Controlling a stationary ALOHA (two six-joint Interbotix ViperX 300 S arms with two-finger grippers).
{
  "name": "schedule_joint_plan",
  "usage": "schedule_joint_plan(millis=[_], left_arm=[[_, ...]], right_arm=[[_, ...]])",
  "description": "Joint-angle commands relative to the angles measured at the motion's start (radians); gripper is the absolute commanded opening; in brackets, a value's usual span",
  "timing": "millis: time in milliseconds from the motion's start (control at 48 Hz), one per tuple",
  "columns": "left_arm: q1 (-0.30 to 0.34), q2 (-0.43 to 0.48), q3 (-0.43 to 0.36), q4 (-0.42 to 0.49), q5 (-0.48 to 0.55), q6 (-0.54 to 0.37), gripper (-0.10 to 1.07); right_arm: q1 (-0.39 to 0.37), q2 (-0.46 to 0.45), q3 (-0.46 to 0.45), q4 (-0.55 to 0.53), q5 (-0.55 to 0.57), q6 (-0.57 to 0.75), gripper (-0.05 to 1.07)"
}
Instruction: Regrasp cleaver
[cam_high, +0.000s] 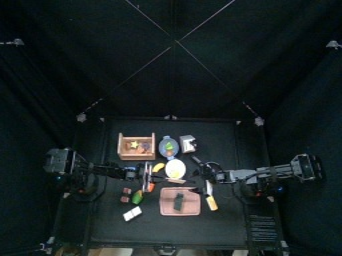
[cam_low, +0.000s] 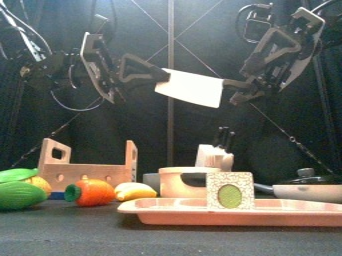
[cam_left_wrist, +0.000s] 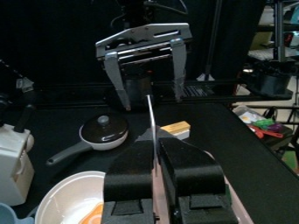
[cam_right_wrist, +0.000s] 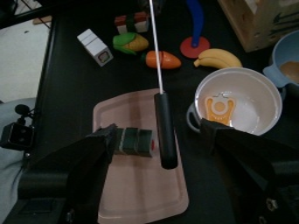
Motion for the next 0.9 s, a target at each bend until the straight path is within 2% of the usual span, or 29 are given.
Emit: schedule_joint_plan(millis=[0,417,688,875], left_arm=[[-0.003,-0.006,-0.02,-0.002,-0.011,0.002,0.37],[-0.008,-0.005,-0.02,-0.006,-0.011,0.0,0.37],[-0.006,-0.005,-0.02,-0.006,-0.011,0.0,0.37],[-0.008,-0.005,-0.017,-0.006,-0.011,0.0,0.37]], right_arm=[[-0.003,-0.008,-0.023,0.002,-0.003,0.0,1.03],[-0.02,-0.009,-0.026,0.003,-0.002,0.0,1.0],[-0.021,-0.009,-0.026,0.005,0.003,0.002,0.66],[-0.029,-0.017,-0.037,0.034,0.026,0.002,0.5]])
